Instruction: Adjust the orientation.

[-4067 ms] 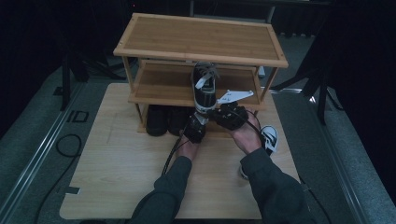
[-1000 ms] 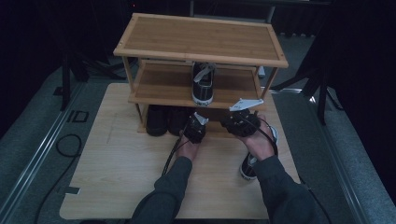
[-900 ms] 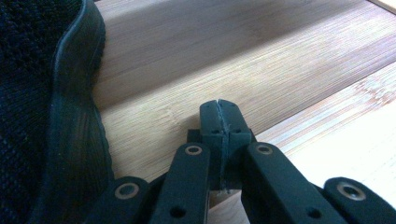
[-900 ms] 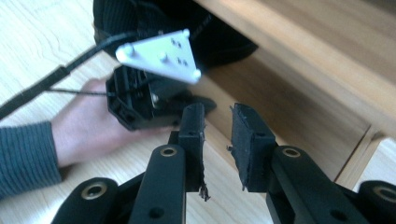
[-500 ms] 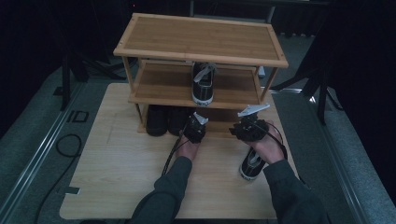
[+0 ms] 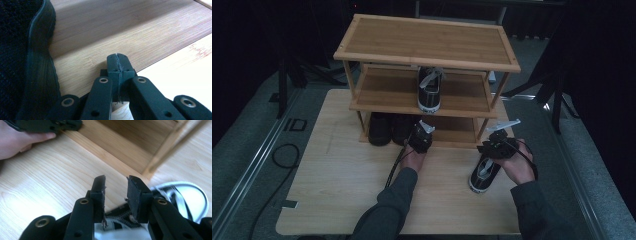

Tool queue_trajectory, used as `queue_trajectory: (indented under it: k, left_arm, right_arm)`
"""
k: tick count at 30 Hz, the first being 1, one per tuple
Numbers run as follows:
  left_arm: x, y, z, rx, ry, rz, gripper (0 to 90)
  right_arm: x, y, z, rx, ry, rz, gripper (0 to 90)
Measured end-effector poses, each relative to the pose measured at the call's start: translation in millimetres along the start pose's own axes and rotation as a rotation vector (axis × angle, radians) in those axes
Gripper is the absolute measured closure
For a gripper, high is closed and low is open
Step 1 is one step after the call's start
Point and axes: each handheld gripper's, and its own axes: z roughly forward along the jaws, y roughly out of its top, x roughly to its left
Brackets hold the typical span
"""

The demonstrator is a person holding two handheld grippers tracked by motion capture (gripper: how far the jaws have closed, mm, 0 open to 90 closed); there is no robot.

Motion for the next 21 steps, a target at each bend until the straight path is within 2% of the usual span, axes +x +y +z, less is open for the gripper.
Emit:
queue_trajectory:
  k: [11, 21]
  left_arm:
    - [-0.2, 0.0, 0.0, 0.0, 0.001, 0.0, 89.8]
    - [-0.4, 0.0, 0.0, 0.0, 0.002, 0.001, 89.9]
  right_arm:
    - [-8.6, -30.7, -18.1, 0.015, -0.048, 0.038, 68.4]
    - [-12.7, -49.2, -16.8, 0.07, -0.088, 0.072, 69.8]
